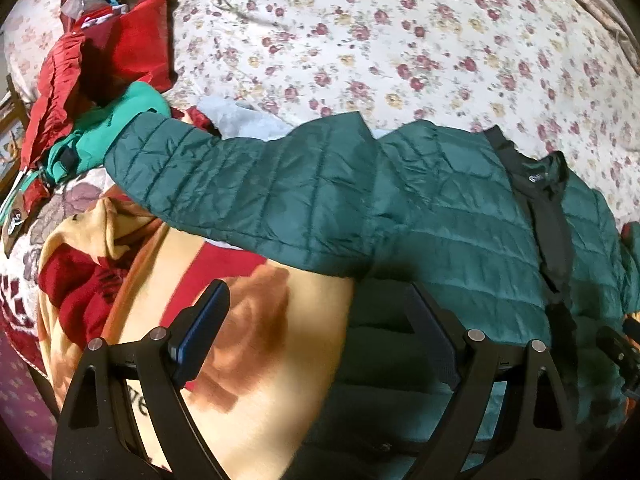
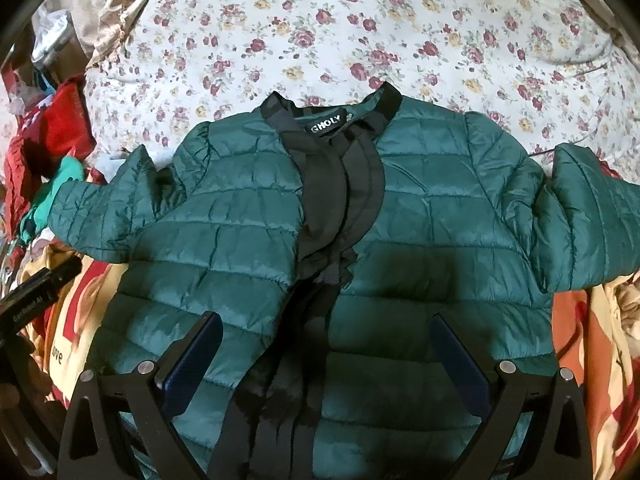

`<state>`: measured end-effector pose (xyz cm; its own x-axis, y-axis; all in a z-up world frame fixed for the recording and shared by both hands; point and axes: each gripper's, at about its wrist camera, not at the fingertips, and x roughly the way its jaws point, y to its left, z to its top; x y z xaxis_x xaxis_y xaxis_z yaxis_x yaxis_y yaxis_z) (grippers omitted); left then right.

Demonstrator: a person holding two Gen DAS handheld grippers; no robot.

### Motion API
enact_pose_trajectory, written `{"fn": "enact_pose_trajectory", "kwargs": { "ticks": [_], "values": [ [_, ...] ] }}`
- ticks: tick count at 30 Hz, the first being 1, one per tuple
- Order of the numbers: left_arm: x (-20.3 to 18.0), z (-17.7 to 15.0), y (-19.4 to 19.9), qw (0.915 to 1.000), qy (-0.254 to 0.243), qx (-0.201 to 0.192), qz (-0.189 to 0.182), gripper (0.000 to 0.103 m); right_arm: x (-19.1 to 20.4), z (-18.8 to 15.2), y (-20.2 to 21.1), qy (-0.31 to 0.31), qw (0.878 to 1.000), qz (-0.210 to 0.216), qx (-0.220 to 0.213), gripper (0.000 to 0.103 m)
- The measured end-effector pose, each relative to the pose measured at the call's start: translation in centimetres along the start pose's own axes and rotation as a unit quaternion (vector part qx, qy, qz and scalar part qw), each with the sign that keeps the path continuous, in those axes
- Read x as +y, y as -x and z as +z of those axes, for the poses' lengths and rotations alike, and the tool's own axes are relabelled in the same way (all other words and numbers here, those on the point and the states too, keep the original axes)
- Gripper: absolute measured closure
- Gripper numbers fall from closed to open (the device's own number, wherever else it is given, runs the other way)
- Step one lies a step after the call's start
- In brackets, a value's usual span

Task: Fold large clothes
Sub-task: 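Move the left tool to the jacket sleeve cuff and close on it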

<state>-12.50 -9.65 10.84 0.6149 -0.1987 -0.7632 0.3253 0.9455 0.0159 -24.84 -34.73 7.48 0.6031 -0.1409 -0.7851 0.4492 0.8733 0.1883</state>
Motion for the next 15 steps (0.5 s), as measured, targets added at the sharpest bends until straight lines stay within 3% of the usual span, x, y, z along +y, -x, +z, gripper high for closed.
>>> {"fn": "enact_pose_trajectory", "kwargs": {
  "ticks": [15],
  "values": [
    [6.0,2.7,-3.1,0.9981,0.031,-0.001,0.053,0.014,-0.1,0.5,-1.9,0.002,1.000,-0.001,0.019,0.001]
  ]
}}
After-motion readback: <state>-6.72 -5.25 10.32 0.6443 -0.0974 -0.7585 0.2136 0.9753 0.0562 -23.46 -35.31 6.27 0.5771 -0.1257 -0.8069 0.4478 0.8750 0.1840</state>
